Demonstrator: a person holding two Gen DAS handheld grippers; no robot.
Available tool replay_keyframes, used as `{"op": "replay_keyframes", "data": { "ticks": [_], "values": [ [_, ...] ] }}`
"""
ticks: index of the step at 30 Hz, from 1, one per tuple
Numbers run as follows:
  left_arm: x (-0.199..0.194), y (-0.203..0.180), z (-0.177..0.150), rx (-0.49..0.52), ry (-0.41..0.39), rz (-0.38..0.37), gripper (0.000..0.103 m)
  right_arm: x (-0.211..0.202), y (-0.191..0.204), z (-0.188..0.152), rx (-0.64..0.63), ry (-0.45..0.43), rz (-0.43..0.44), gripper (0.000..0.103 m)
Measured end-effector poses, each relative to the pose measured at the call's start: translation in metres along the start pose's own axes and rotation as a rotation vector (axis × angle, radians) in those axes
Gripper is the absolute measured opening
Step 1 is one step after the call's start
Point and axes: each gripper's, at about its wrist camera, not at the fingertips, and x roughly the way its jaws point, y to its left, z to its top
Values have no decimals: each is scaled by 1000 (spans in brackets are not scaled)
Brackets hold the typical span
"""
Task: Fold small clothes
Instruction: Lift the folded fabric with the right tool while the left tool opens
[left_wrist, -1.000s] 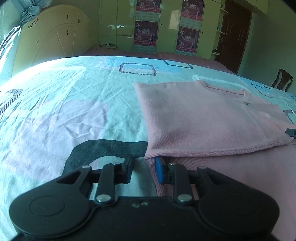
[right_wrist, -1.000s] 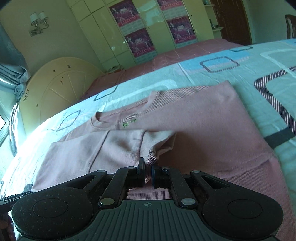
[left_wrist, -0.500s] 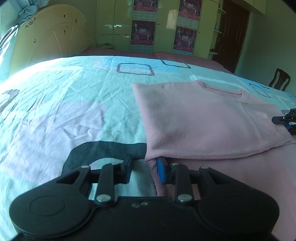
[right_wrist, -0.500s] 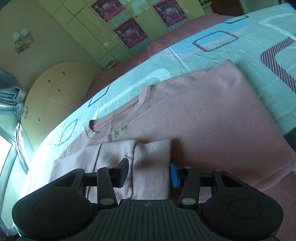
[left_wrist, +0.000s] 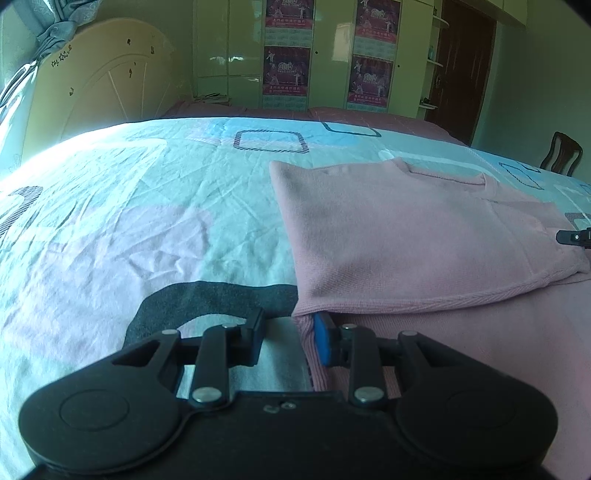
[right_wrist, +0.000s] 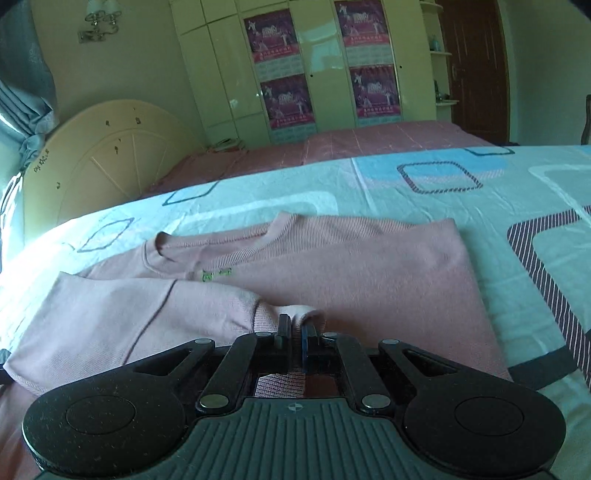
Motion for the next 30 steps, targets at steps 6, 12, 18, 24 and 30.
{"op": "replay_keyframes", "data": {
  "ticks": [6,12,18,24,30],
  "values": [
    [-32,9,4,-10,-27,-9,53,-29,-7,3,59,-37,-50,6],
    [-44,-8,16,-44,-110,-107,54,-46,29,-6,-40,1,75,5],
    [7,-29,24,38,10,-152,56,-29,30,-8,-6,80,28,6],
    [55,20,81,-95,-40,-148,53,-14,-16,22,238,28,45,6],
    [121,65,110,-223,46,-242,35,7,-39,24,397,56,79,6]
  ]
}}
